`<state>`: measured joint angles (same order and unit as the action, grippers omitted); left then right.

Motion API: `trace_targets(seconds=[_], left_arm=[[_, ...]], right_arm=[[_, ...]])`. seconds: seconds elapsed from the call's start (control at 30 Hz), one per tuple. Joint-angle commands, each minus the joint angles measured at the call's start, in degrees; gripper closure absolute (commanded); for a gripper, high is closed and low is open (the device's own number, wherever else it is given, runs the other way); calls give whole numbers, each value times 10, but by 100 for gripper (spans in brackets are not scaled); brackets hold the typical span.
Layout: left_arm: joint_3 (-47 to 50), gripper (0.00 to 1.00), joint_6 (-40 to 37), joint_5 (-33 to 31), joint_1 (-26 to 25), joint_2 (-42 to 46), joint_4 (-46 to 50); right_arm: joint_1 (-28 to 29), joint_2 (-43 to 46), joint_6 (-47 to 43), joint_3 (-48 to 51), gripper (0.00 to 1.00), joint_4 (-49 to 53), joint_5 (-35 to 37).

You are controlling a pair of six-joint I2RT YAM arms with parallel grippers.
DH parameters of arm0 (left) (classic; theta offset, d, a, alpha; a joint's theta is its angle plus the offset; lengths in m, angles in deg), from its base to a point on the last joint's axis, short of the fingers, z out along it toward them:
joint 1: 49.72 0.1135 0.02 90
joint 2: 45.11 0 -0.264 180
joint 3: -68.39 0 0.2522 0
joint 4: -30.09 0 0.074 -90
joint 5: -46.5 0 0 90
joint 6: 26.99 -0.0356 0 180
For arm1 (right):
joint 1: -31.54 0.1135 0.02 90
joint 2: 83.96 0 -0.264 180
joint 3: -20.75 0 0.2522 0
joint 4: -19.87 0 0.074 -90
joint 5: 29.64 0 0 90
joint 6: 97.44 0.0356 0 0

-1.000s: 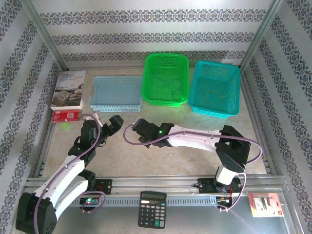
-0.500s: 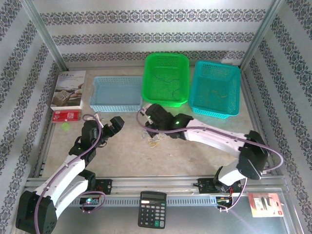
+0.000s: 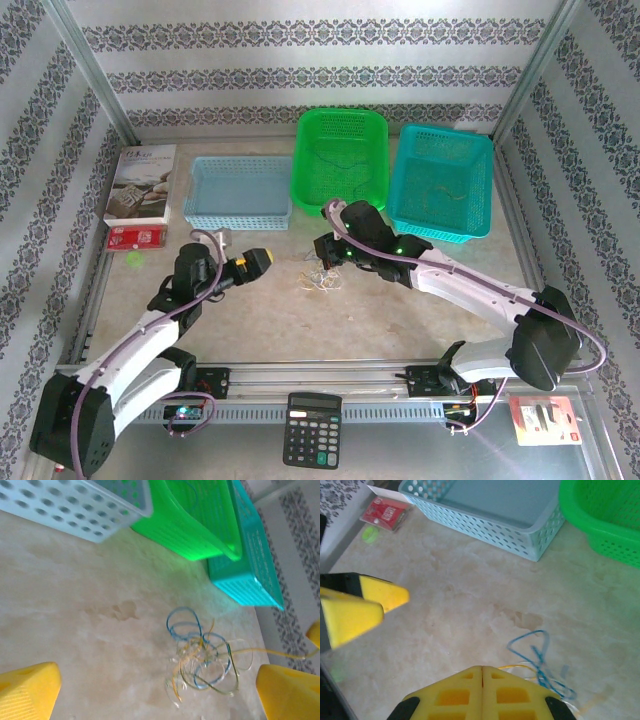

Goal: Untangle the cables

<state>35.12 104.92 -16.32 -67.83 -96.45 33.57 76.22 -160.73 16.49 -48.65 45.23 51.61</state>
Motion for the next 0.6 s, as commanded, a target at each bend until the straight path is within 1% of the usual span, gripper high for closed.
trace_targets(seconds=[0.0, 0.1, 0.2, 0.37, 0.57], left_arm=[[-33, 0, -62, 11, -50, -22, -44], [-53, 0, -104, -25, -105, -59, -35], [-68, 0, -129, -60, -140, -98, -36], [-78, 0, -148, -81, -164, -157, -87], [-101, 0, -174, -84, -183, -216, -127]], right_arm=[[-12, -4, 33, 17, 100, -54, -39], [-18, -6, 44, 24, 100, -67, -49], [-21, -8, 51, 27, 100, -73, -53], [-22, -6, 61, 34, 100, -84, -59], [-22, -9, 75, 41, 100, -100, -75]])
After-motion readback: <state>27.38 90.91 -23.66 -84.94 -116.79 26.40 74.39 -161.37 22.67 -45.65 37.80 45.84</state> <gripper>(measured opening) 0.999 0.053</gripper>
